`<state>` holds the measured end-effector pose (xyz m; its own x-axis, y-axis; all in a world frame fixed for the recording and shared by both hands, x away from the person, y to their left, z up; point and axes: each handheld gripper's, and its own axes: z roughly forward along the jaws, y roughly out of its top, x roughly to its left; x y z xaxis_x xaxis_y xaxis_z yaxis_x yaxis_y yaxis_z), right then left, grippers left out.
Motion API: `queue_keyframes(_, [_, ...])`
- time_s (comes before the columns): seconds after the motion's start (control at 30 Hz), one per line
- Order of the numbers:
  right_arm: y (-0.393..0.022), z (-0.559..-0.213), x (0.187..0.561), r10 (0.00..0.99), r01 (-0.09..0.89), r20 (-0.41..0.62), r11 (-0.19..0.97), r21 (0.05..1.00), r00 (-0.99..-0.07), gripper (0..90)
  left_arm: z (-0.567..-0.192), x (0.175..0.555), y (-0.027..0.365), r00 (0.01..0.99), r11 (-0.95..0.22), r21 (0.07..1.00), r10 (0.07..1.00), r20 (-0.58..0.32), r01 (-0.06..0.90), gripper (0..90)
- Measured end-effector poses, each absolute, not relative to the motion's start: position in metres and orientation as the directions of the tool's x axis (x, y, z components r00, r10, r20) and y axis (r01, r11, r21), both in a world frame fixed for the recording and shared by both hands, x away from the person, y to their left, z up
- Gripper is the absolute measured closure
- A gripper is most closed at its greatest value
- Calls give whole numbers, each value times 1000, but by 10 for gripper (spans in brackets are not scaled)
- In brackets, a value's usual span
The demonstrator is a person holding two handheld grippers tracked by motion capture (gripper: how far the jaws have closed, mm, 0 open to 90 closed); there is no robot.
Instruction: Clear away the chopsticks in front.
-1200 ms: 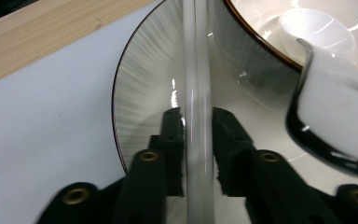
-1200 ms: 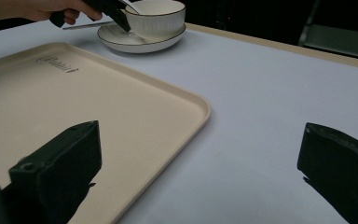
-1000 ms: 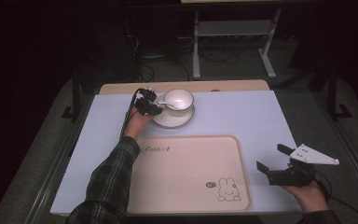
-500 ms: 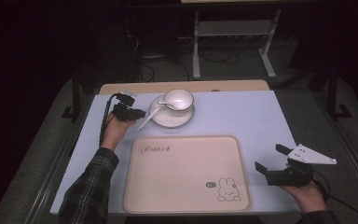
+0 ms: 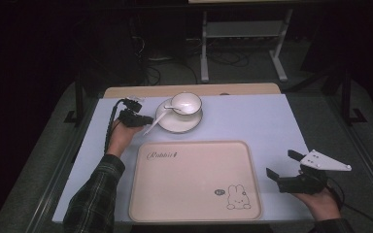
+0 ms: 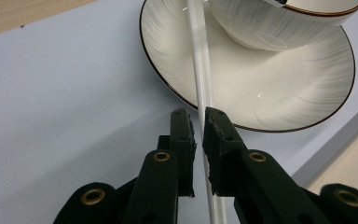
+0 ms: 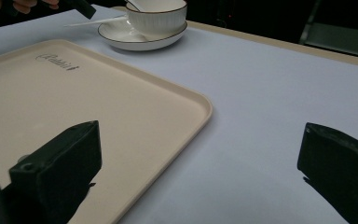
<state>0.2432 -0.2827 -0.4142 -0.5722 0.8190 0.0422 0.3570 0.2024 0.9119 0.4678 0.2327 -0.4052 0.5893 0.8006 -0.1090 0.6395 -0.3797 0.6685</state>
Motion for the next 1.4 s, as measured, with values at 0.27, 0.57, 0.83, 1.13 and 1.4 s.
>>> queue_keyframes(0.27, [-283,-414,243,819,356,42,202,912,-572,0,-408,469,231,584,-365,669,802,-127,647,810])
queue_keyframes(0.57, [-283,-414,243,819,355,41,202,913,-572,0,-412,470,226,596,-383,660,793,-124,646,794])
queue_keyframes(0.83, [-283,-414,243,820,357,42,202,912,-571,0,-423,471,222,595,-402,630,795,-119,664,803])
queue_keyframes(1.13, [-283,-414,243,819,358,43,203,911,-572,0,-423,471,222,576,-394,627,810,-108,672,849])
queue_keyframes(1.4, [-284,-414,243,820,358,43,201,912,-571,0,-412,466,231,540,-339,657,833,-122,673,857])
